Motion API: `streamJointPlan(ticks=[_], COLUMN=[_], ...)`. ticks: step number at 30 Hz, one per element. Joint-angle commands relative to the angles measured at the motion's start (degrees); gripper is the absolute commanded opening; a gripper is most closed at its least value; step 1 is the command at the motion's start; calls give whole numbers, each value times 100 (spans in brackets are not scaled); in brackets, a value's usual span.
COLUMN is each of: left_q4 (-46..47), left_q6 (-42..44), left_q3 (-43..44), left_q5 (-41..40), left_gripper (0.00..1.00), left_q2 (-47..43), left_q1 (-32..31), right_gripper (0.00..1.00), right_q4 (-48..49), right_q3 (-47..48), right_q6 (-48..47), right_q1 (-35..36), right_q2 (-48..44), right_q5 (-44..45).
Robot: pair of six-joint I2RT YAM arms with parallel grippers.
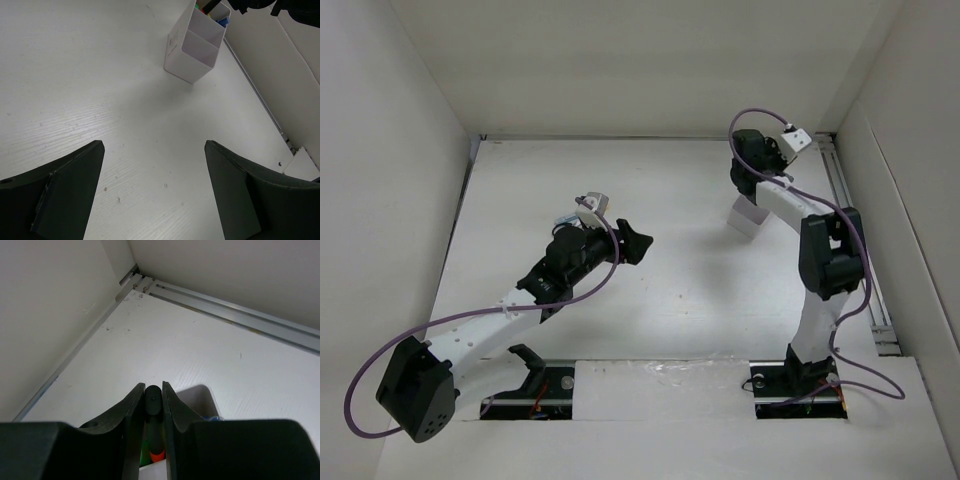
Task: Sort the stationery into containers
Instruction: Place the pen in the storage box.
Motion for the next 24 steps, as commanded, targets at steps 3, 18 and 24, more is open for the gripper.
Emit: streamJointPlan(ticks=[3, 18, 24], left_q4=[209, -212, -274], left_q6=[-50, -164, -217], left_q3=[104, 157, 157], left_q5=[34, -879, -1179], left_gripper=[79, 73, 64], left_q2=[-62, -1, 166], left_q1=[-6, -6, 178], right_gripper=[34, 73, 54], right_q4=[163, -477, -1076], right_q3=[-96, -614, -1130], right_q6=[62, 1045, 1706], right_q1=[305, 683, 745], right_q2=[-244, -1579, -2377], right_q5=[413, -544, -1958])
